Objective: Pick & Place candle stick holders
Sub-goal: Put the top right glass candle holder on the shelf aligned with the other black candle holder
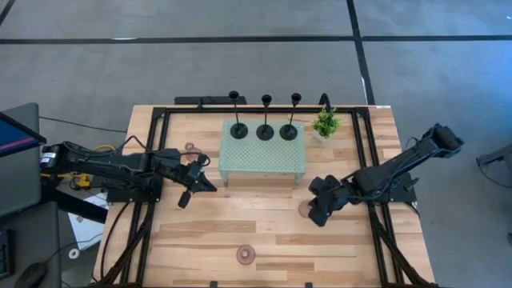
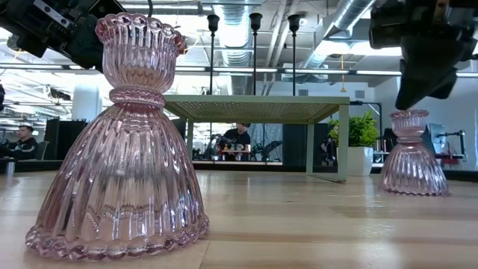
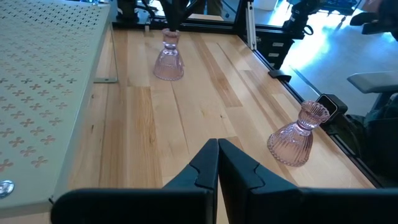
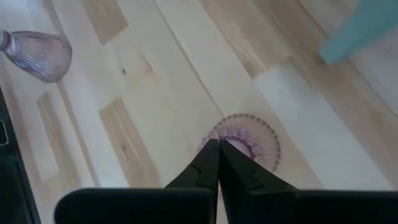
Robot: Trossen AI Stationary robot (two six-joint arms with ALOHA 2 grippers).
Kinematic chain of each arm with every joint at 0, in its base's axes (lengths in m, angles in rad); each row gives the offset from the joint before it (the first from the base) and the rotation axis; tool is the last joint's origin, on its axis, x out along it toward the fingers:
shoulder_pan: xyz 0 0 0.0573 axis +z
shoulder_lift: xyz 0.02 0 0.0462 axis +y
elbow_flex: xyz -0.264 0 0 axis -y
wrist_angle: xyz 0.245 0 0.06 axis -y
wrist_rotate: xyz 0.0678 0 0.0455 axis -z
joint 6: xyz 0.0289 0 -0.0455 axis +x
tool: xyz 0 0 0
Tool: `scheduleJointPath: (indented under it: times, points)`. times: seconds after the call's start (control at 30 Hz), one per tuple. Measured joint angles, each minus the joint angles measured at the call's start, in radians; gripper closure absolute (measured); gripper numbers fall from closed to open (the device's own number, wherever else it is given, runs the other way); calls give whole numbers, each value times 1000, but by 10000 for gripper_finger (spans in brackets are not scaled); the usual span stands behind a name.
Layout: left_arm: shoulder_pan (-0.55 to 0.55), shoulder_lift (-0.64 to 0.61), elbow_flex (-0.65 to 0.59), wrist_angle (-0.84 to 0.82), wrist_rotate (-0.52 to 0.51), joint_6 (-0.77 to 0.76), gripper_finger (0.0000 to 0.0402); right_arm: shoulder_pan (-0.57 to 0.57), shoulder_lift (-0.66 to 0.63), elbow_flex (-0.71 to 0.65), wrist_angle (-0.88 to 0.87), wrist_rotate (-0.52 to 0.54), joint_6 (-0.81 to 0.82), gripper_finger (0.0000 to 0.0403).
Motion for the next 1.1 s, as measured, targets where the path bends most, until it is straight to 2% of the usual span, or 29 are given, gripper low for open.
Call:
scheduleJointPath:
  times: [0.17,0.47,0.57,0.77,0.93,1.1]
  points:
    - [0,0,0,-4,0,-3,392,46,-1,0,71,31,-67,403]
    - [0,0,0,-3,0,-3,392,327,-27,0,4,401,-68,403]
    - [0,0,0,0,0,-3,392,415,-27,0,-75,507,30,403]
    - [0,0,0,0,0,-1,392,577,-20,-15,-232,636,266,403]
    - [0,0,0,0,0,0,392,670,-19,-143,-106,779,398,403]
    - [0,0,0,0,0,0,392,703,-18,-289,56,811,464,403]
